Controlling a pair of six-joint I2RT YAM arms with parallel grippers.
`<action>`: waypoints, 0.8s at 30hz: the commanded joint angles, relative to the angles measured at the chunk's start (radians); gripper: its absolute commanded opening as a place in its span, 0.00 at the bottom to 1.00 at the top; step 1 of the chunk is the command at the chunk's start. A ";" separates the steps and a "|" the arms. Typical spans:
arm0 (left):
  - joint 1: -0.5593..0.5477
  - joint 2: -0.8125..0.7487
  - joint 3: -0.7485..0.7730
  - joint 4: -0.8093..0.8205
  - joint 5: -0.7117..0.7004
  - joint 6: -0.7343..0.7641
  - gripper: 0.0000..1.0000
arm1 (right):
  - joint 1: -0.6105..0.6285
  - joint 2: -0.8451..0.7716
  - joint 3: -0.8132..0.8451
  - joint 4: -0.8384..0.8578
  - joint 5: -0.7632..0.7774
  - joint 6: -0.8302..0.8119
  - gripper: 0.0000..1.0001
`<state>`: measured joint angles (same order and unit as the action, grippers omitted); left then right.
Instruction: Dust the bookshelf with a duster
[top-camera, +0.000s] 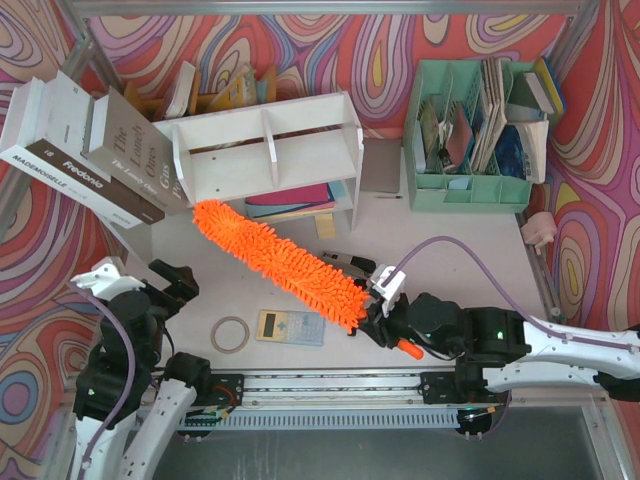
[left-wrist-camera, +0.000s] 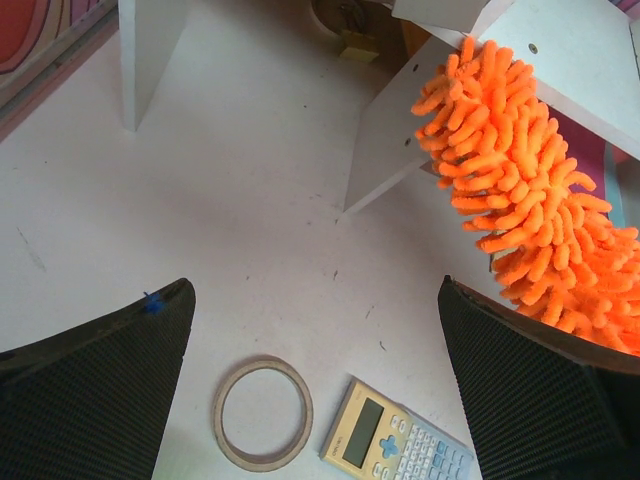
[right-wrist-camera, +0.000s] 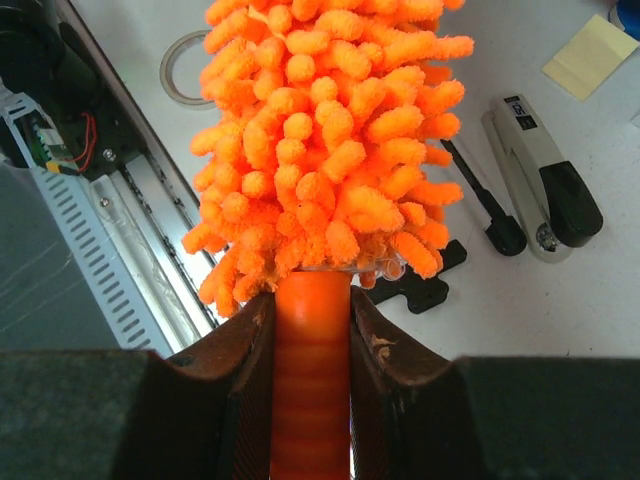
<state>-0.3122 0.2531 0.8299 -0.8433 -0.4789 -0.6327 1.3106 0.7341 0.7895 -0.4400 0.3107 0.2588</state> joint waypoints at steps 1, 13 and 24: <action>0.008 0.015 -0.006 0.006 -0.010 0.001 0.98 | 0.003 -0.010 0.014 0.055 0.043 -0.025 0.00; 0.010 0.011 -0.006 0.007 -0.009 0.001 0.98 | 0.004 0.158 -0.165 0.269 -0.042 0.078 0.00; 0.012 -0.031 -0.008 0.000 -0.034 -0.007 0.98 | 0.003 0.250 -0.057 0.307 0.177 0.200 0.00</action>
<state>-0.3103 0.2501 0.8295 -0.8436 -0.4839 -0.6327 1.3109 0.9894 0.6525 -0.2535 0.3279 0.3668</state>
